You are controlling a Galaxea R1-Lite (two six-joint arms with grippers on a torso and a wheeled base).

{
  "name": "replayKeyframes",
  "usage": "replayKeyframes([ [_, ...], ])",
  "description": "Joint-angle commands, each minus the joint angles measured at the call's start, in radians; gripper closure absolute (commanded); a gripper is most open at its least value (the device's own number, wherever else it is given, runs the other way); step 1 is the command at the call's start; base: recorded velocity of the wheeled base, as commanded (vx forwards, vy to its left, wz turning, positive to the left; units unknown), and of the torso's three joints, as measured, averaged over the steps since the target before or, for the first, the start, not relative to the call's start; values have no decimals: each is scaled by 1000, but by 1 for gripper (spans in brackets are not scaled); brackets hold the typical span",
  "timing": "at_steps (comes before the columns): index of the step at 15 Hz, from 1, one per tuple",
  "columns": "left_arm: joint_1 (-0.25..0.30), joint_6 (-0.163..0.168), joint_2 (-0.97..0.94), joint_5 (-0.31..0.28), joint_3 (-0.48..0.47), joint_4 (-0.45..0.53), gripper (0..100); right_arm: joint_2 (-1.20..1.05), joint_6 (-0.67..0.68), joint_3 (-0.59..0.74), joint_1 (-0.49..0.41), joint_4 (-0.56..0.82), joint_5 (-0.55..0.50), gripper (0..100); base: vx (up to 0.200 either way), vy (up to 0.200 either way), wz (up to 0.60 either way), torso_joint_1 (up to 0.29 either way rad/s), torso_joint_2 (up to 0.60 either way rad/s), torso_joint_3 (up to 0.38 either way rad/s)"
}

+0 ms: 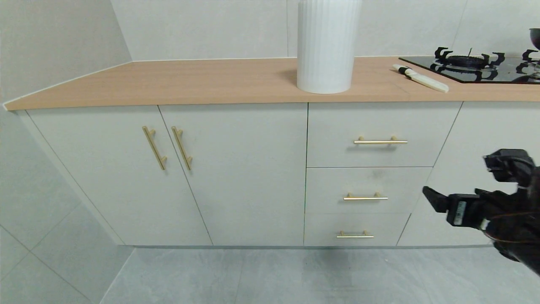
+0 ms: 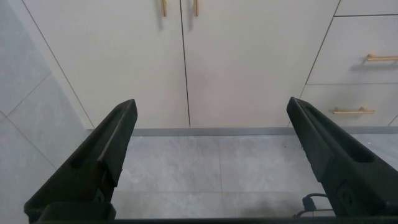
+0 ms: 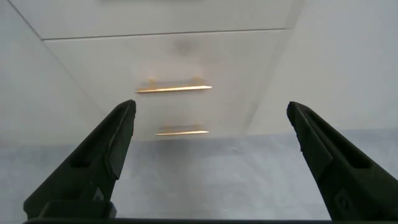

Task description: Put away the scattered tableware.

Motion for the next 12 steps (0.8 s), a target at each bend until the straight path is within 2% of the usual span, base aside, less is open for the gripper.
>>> replayKeyframes([
  [1,0,-1,0,0,0,0,0,-413,-55,107,-60,190,-65,0,0,0,0,0,0,0],
  [5,0,0,0,0,0,0,0,-882,-173,74,-98,576,-76,0,0,0,0,0,0,0],
  [7,0,-1,0,0,0,0,0,-985,-216,52,-126,661,-96,0,0,0,0,0,0,0],
  [8,0,0,0,0,0,0,0,-1088,-242,0,-224,776,-105,0,0,0,0,0,0,0],
  [10,0,0,0,0,0,0,0,-1221,-282,-35,-300,898,-82,0,0,0,0,0,0,0],
  [12,0,0,0,0,0,-2,0,-1315,-285,-32,-305,966,-24,0,0,0,0,0,0,0],
])
